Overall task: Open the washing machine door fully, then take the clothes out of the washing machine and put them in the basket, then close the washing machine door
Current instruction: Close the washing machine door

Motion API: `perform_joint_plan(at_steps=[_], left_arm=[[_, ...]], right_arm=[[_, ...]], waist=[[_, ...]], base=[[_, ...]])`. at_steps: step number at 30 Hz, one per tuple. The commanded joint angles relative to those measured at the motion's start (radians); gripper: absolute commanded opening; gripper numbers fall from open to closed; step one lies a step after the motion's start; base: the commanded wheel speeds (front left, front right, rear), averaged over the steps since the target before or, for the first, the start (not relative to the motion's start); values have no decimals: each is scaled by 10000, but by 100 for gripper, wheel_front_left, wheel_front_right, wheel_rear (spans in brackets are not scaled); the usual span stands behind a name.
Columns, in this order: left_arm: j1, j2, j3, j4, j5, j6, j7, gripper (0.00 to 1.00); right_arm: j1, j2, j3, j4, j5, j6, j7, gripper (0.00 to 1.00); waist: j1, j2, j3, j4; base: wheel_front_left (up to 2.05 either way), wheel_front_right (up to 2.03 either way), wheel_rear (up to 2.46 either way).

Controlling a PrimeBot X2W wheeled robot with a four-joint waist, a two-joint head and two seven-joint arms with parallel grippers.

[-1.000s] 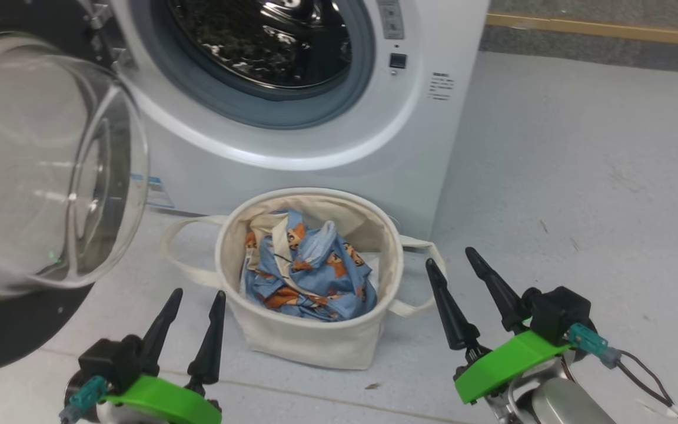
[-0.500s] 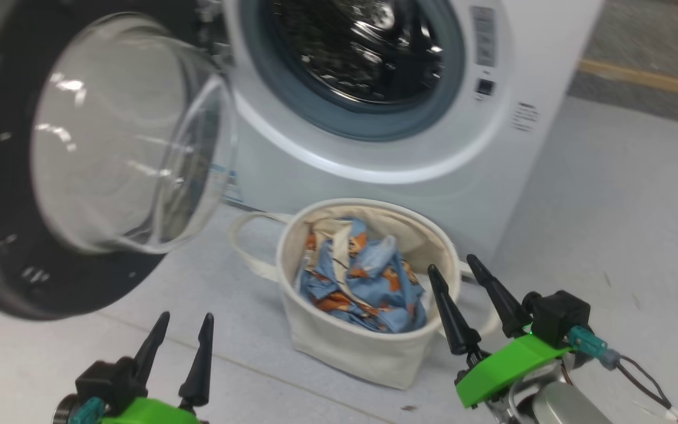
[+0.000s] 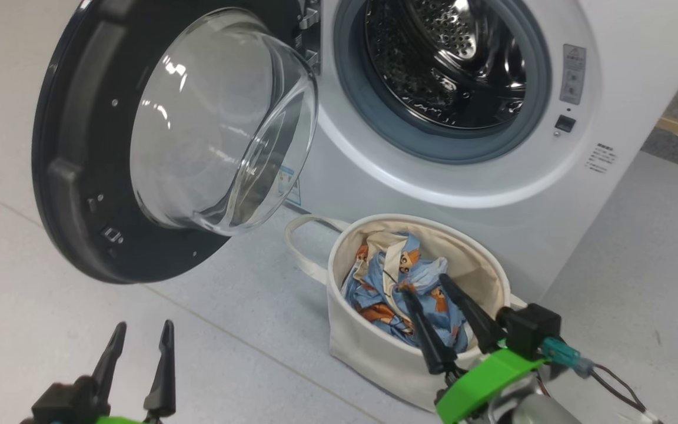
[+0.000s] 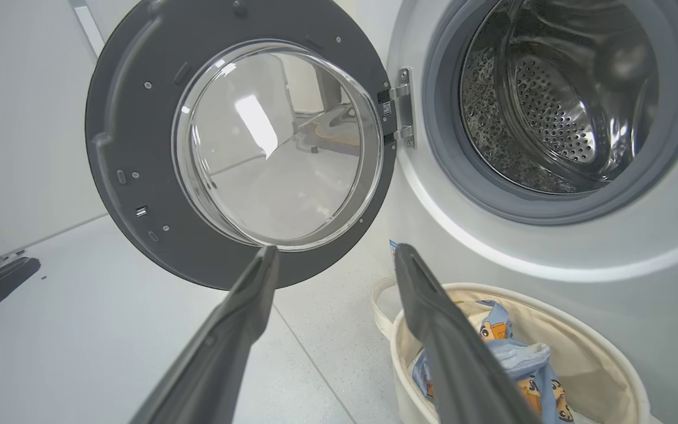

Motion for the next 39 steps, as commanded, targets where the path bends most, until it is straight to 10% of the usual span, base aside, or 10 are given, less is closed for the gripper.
perform_joint_plan(at_steps=[1, 23, 24, 39], left_arm=[[-243, 234, 537, -495, 106, 103, -117, 100], [198, 50, 1187, -1213, -137, 60, -119, 100], [121, 48, 1222, -1228, -286, -56, -89, 0], [-3013, 673, 3847, 474, -4266, -941, 1806, 0]], right_arm=[[-591, 3, 245, -233, 92, 10, -107, 100], [-1333, -137, 1050, 454, 726, 10, -358, 100], [-1314, -133, 1031, 455, 722, 10, -362, 100], [-817, -23, 607, 341, 557, 10, -384, 100]], waist=[[0, -1, 63, 63], [0, -1, 226, 160], [0, -1, 233, 155], [0, -1, 110, -48]], base=[[0, 0, 0], [0, 0, 0], [0, 0, 0], [0, 0, 0]])
